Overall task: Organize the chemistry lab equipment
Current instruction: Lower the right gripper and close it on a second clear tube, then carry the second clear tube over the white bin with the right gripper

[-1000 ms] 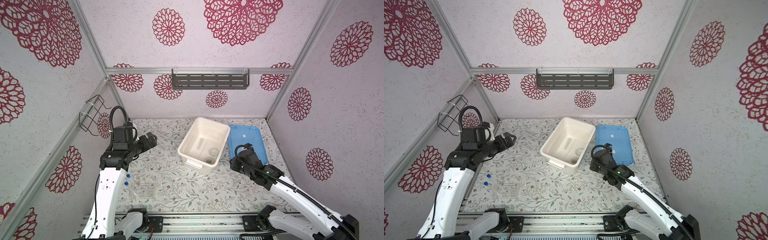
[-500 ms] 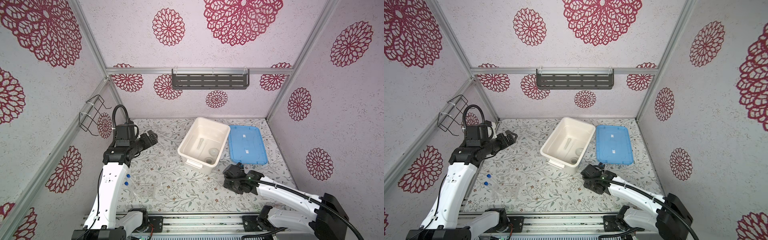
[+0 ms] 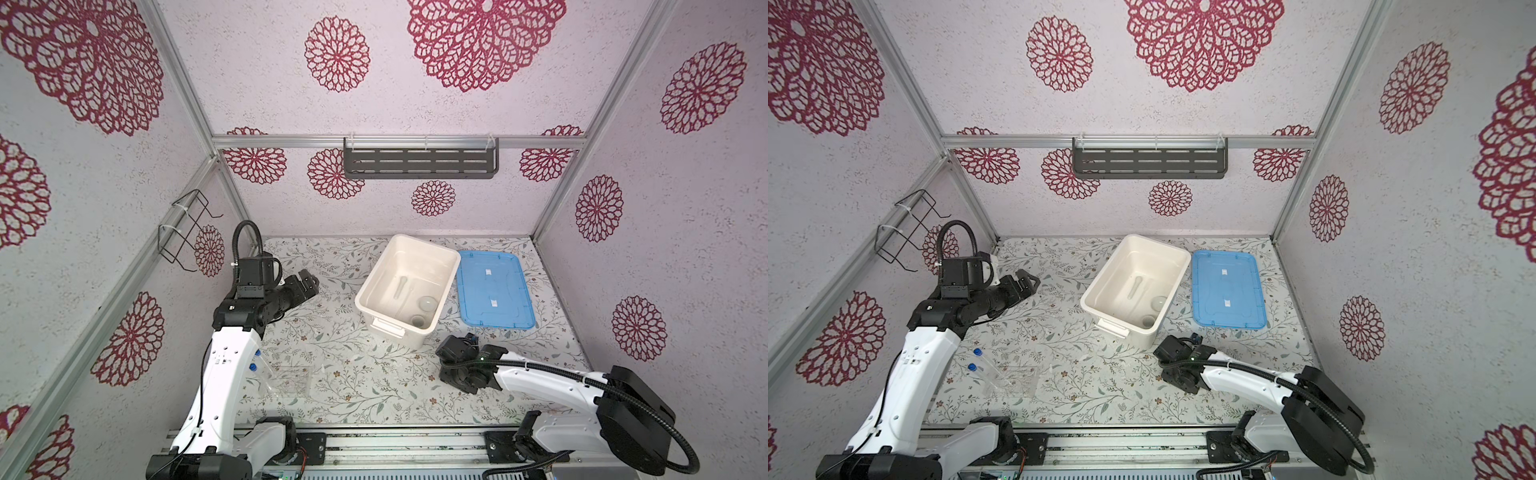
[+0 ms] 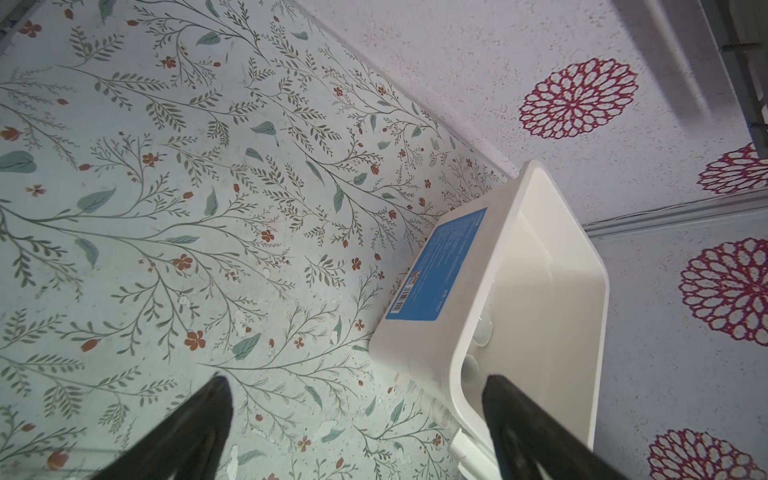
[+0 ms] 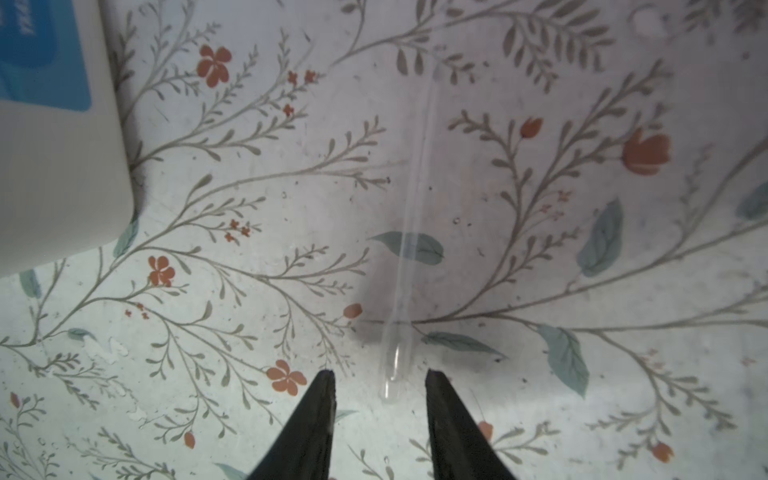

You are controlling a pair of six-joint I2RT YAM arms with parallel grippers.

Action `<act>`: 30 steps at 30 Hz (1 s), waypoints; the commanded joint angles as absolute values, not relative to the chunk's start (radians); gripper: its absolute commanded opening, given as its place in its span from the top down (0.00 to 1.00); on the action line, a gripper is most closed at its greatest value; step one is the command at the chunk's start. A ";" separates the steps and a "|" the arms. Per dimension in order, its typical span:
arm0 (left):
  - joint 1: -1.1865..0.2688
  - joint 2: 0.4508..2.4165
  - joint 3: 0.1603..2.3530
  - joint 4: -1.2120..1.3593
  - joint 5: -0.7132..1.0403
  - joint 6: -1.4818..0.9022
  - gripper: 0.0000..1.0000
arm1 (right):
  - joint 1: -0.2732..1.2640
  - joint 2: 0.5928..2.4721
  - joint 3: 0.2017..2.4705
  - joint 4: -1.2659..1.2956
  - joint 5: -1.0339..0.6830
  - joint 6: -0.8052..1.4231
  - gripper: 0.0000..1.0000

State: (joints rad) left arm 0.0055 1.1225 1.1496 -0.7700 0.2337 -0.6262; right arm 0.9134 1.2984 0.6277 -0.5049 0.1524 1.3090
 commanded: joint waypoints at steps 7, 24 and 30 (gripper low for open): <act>0.012 1.097 1.126 -0.745 0.250 -0.646 0.03 | 0.906 1.332 0.634 -0.555 0.213 1.328 0.74; 0.014 1.096 1.123 -0.753 0.239 -0.652 0.03 | 0.918 1.224 0.659 -0.590 0.231 1.313 0.87; 0.014 1.101 1.136 -0.749 0.240 -0.653 0.02 | 0.918 1.199 0.782 -0.692 0.271 1.259 0.87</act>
State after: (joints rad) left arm 0.0055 1.1107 1.1286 -0.7612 0.2447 -0.6407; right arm 0.9134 1.2270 0.7059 -0.6003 0.2028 1.2819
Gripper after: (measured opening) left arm 0.976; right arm 0.129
